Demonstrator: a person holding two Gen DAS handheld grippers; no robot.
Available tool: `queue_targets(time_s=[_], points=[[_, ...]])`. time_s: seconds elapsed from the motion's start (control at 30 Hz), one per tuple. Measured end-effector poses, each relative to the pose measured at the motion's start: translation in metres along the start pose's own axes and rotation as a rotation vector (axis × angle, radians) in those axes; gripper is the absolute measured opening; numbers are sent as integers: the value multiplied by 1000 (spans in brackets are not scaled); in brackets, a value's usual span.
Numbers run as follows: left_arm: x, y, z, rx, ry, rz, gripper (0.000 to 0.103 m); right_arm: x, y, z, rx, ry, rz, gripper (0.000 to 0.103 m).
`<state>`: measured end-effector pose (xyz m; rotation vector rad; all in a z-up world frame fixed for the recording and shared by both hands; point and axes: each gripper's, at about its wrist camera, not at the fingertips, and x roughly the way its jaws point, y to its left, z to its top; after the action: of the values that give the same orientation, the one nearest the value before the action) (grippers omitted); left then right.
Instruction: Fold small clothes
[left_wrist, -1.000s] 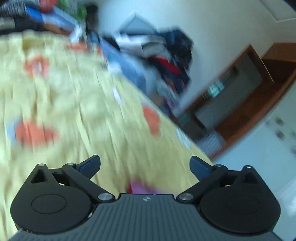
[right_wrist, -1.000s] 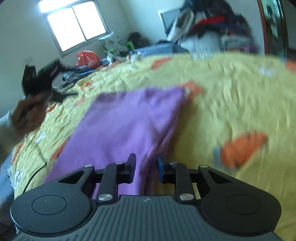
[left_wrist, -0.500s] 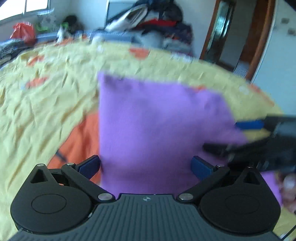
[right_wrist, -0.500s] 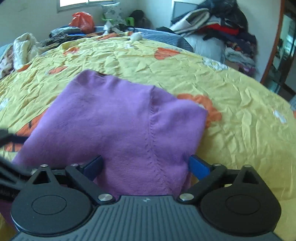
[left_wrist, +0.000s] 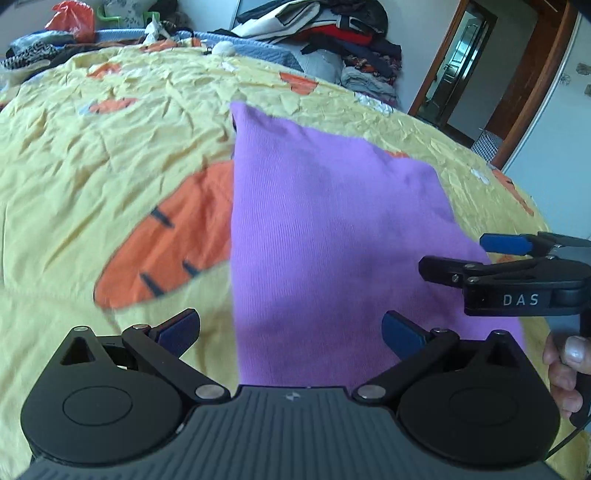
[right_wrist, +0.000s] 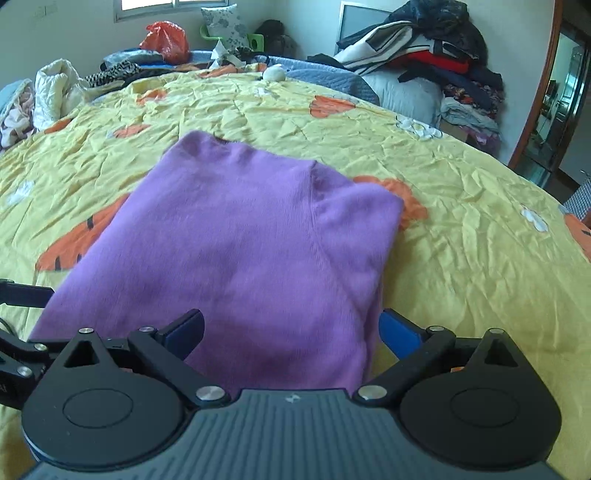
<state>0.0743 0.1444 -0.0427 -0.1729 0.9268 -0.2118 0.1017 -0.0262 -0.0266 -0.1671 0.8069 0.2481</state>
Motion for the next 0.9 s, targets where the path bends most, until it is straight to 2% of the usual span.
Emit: queue_targets(time_s=[0.13,0.23,0.3,0.37,0.43,0.6,0.9], points=[[-6,-8,-18,53,10,20,103,-12,6,-16,1,7,-6,102],[-16,-12,-29,66,20,12,103,-16,13,-40,7,53,-39,102],[-27,-12,-39,70,29,17,103,-30,13,-65,71,29,-41,103],[-36,-11,-52,63,44,22,103,-38,11,-87,142,64,-12,103],[-44,-13,-65,84,30,51,103,-46,18,-102,154,48,-57,103],[-52,-27,-93,163,-19,143,103,-61,23,-111,162,49,-58,103],[-49,-38,-98,91,-109,224,103,-62,33,-128,223,-42,-123,103]])
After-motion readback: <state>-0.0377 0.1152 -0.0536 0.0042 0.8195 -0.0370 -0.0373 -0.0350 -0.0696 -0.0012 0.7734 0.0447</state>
